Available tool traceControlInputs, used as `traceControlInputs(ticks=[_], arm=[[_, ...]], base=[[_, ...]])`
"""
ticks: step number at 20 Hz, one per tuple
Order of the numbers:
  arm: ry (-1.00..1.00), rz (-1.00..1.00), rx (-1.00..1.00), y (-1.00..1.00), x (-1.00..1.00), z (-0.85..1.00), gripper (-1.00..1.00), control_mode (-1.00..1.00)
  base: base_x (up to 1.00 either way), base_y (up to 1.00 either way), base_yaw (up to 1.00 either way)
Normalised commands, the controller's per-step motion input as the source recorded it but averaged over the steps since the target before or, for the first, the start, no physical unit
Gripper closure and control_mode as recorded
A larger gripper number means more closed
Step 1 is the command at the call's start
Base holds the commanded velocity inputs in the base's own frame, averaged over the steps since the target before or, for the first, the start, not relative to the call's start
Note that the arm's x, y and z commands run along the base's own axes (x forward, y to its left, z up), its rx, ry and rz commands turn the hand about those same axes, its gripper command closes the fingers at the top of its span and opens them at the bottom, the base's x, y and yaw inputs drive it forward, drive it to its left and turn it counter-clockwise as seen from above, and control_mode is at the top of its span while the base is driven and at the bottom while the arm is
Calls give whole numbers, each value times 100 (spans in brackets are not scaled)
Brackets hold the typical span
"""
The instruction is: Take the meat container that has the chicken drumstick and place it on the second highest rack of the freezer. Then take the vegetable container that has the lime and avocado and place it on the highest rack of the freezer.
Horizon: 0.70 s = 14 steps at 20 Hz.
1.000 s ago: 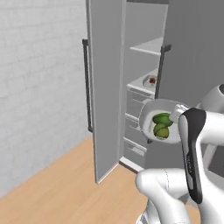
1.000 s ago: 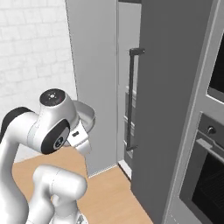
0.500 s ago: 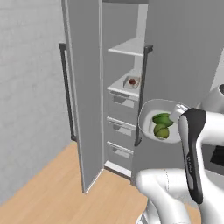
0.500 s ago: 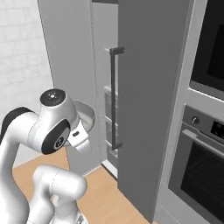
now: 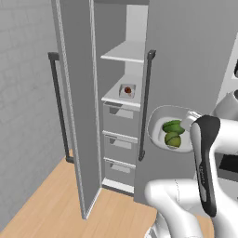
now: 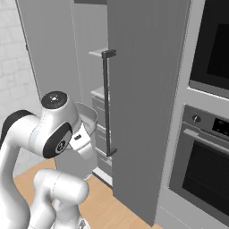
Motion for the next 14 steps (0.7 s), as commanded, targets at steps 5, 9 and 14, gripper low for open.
traceControlInputs(ticks=[5, 9, 14], arm=[[0, 0, 0, 0, 0, 0, 100, 100], [0, 0, 0, 0, 0, 0, 100, 100], [0, 0, 0, 0, 0, 0, 100, 100]], base=[[45, 50, -27], [47, 41, -27], [55, 42, -29]])
